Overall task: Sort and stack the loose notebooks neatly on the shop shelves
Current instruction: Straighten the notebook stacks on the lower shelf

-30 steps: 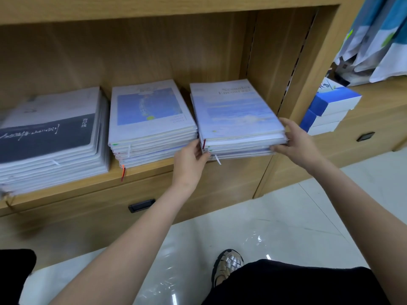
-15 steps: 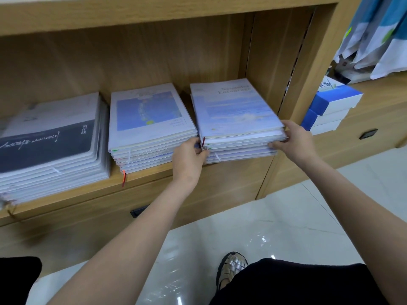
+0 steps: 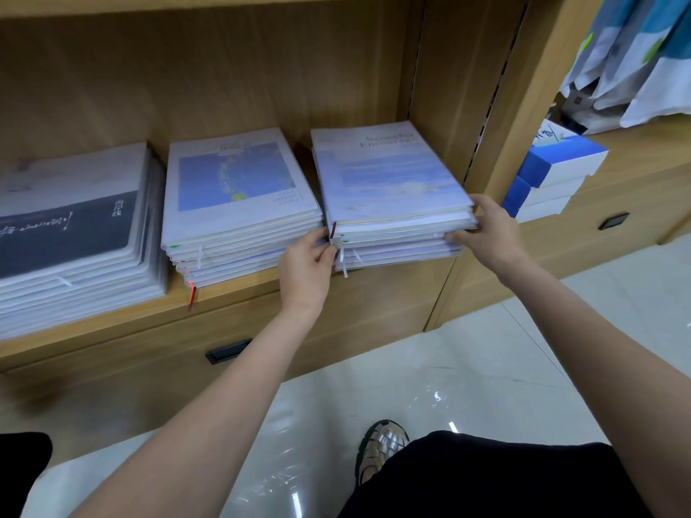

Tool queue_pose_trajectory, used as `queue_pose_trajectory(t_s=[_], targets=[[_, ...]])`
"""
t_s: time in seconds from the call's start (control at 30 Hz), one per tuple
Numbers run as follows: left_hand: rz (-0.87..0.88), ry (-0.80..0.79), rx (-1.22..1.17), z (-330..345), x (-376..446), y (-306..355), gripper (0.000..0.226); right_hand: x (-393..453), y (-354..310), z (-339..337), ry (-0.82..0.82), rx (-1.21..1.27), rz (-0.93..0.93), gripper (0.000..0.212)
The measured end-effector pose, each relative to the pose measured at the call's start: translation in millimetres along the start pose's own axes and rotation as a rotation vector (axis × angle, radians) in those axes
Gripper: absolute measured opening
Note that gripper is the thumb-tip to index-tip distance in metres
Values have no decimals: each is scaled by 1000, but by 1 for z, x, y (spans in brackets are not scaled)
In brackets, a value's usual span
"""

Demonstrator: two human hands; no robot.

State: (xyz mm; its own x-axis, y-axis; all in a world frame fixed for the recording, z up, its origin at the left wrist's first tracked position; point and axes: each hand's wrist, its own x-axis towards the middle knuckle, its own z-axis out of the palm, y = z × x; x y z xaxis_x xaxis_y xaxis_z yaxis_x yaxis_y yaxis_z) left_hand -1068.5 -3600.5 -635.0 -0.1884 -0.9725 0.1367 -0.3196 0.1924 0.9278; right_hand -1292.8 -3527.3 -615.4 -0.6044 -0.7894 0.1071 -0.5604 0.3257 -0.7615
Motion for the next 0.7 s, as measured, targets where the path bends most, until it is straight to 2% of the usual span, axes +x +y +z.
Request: queue_pose_trajectory(t_s=[0.3, 0.43, 0.57, 0.7], targets=[[21, 27, 50, -2, 8, 2, 23, 7, -1, 3, 43, -34, -21, 58], [47, 29, 95, 3, 5, 3, 29, 5, -3, 4, 86, 8, 29, 54], [-56, -16, -140, 12, -4, 1, 46, 3, -4, 8, 104, 38, 53, 51], [-29, -71, -302, 11, -1, 7, 56, 4, -11, 4, 145, 41, 33, 42]])
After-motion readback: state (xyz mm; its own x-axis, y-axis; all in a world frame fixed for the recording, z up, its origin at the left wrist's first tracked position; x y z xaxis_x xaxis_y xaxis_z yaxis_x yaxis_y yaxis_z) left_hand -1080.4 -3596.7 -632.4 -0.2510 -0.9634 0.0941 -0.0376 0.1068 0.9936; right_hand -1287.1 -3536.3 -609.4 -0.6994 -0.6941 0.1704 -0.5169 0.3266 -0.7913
